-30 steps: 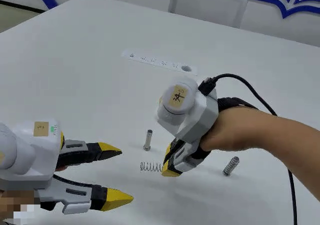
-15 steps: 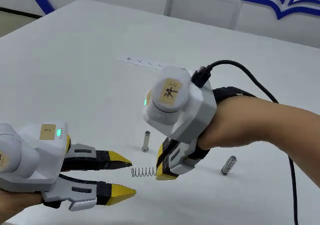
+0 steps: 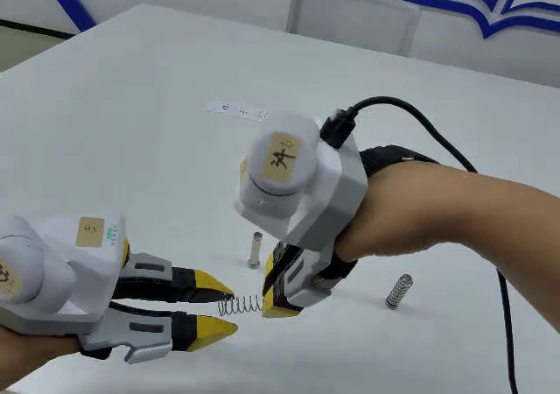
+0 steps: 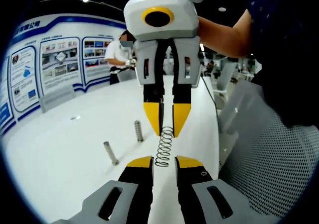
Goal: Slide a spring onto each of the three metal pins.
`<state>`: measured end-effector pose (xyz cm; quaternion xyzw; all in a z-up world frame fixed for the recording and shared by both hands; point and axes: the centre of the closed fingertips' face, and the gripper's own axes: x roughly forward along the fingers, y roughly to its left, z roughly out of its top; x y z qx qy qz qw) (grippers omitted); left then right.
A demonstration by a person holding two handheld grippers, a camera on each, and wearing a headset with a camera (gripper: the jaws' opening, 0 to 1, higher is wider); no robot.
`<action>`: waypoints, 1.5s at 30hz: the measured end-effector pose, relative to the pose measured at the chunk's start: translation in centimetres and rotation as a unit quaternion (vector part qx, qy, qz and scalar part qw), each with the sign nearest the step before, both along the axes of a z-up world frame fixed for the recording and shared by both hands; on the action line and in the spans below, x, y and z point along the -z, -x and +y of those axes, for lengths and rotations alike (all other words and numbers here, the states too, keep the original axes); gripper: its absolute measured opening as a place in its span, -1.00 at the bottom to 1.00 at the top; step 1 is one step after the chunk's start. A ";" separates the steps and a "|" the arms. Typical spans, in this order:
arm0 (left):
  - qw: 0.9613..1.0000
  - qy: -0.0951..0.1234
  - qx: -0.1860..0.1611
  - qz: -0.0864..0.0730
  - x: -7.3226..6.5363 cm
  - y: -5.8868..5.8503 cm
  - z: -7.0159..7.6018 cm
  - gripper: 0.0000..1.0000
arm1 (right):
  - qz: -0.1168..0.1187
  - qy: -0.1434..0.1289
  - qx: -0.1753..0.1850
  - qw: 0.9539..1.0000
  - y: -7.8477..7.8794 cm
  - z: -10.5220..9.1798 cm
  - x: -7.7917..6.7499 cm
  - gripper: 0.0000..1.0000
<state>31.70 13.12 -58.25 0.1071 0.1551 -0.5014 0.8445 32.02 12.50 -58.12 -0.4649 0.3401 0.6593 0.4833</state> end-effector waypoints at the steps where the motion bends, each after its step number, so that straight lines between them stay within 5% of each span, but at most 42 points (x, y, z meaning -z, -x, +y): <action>1: 1.000 0.001 0.001 -0.001 -0.1 0.0 0.0 -0.68 | 0.000 0.000 0.000 1.000 0.0 0.0 0.0 -0.77; 10: 1.000 -0.004 -0.001 -0.002 0.0 -0.1 0.0 -0.75 | -0.004 -0.013 -0.004 1.000 0.2 0.5 -0.8 -0.77; 26: 1.000 0.001 -0.004 0.000 -0.2 -0.2 0.2 -0.77 | -0.001 -0.088 0.006 0.996 0.4 2.7 -3.3 -0.78; 45: 1.000 -0.001 0.003 -0.002 -0.6 -0.4 -0.2 -0.77 | -0.005 -0.112 -0.006 0.994 1.1 4.2 -3.9 -0.78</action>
